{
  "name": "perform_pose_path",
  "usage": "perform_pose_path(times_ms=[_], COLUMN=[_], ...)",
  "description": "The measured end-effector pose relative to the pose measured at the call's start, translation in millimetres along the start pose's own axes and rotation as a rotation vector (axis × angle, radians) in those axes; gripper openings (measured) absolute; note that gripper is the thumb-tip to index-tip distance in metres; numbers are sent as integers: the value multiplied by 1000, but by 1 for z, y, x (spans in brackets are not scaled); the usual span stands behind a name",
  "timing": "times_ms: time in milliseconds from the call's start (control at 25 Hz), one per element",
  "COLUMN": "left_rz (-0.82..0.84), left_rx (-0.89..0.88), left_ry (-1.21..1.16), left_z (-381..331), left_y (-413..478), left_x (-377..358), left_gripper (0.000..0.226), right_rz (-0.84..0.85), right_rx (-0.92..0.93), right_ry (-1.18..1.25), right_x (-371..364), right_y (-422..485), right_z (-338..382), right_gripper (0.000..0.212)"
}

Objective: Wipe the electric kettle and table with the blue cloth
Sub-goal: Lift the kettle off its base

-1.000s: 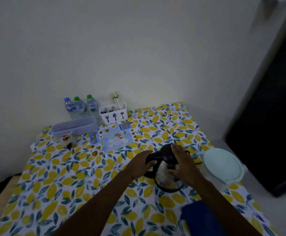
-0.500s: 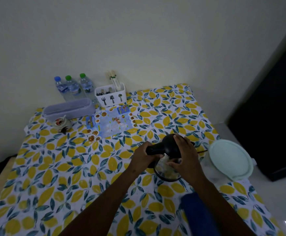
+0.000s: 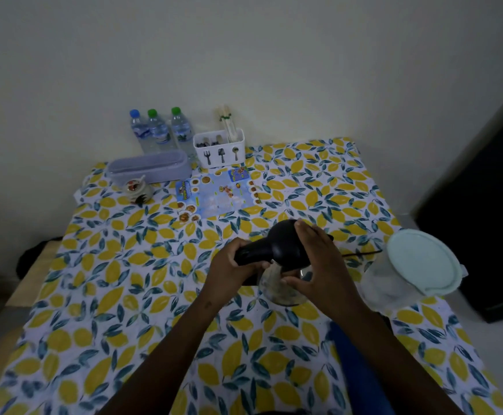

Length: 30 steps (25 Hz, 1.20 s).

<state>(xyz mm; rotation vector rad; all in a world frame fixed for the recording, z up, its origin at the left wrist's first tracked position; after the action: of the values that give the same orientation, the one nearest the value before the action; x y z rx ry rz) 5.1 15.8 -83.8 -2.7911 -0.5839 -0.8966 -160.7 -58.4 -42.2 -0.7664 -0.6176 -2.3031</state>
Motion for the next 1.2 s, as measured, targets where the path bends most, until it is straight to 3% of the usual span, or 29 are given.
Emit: perform_pose_path(times_ms=[200, 360, 520, 800, 1040, 1200], left_rz=[6, 37, 60, 32, -19, -131], left_rx=[87, 152, 141, 76, -44, -54], left_ry=[73, 45, 42, 33, 495, 679], left_z=[55, 84, 94, 76, 21, 20], left_y=[-47, -72, -81, -86, -71, -74], left_x=[30, 35, 33, 33, -3, -9], left_gripper=[34, 47, 44, 40, 67, 64], right_rz=[164, 227, 252, 270, 332, 305], right_rx=[8, -6, -38, -66, -60, -66], right_ry=[57, 59, 23, -319, -363, -377], right_x=[-67, -103, -119, -120, -118, -118], right_y=[-28, -48, -60, -72, -84, -85], right_z=[10, 13, 9, -6, -13, -10], right_gripper=[109, 106, 105, 105, 97, 96])
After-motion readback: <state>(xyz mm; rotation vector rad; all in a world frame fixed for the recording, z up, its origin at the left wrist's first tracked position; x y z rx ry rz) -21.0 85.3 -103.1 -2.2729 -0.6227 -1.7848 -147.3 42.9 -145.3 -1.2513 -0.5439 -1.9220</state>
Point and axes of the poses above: each hand's wrist, its own y-axis towards the middle knuckle, its own x-axis out of the back of the hand, z = x × y, the point moved 9 cm from there along y, towards the middle knuckle, and after that the axes turned 11 degrees about y, right-handed, at the moved point
